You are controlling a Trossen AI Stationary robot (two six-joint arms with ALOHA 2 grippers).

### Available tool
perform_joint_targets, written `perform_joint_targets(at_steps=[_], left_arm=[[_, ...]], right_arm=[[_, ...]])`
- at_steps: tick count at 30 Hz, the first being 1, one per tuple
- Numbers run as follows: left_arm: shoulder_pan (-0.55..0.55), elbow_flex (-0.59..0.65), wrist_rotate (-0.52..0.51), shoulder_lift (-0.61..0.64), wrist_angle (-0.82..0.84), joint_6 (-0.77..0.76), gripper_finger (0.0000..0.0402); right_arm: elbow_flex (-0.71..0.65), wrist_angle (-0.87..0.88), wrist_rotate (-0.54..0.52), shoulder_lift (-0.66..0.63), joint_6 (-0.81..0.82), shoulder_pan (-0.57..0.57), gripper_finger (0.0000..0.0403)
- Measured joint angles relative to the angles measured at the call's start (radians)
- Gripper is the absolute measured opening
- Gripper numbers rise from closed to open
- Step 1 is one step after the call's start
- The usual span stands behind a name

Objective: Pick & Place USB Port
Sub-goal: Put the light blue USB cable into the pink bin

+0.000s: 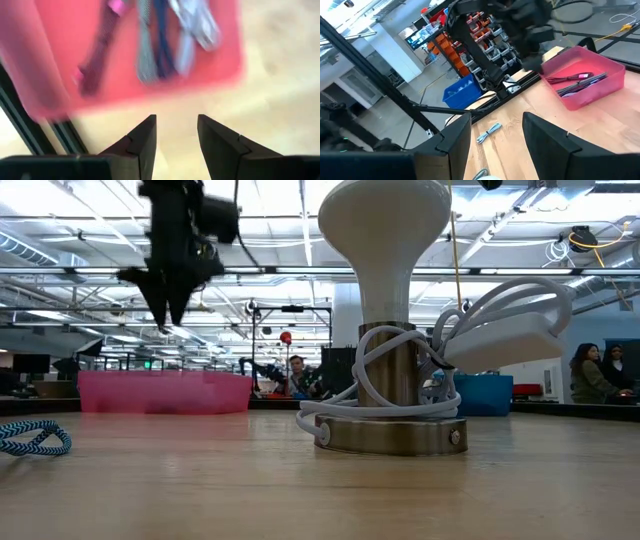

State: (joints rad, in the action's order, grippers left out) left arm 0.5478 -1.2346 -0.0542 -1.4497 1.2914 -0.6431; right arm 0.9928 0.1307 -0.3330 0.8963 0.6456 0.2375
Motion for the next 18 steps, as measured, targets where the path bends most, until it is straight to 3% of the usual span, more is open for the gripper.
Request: perform_joint_targets(at_steps=[5, 11, 18], left_arm=[[-0.311, 0.000, 0.006, 0.108, 0.092, -0.275, 0.0147], [-0.729, 0.005, 0.003, 0.109, 0.110, -0.750, 0.0147], [-1.042, 0.098, 0.070, 0.058, 0.029, -1.234, 0.0148]], right_arm=[[0.000, 0.000, 0.031, -0.004, -0.009, 0.000, 0.0171], [0.000, 0.000, 0.086, -0.005, -0.026, 0.000, 0.0171], [0.000, 0.000, 0.129, -0.005, -0.029, 0.000, 0.0171]])
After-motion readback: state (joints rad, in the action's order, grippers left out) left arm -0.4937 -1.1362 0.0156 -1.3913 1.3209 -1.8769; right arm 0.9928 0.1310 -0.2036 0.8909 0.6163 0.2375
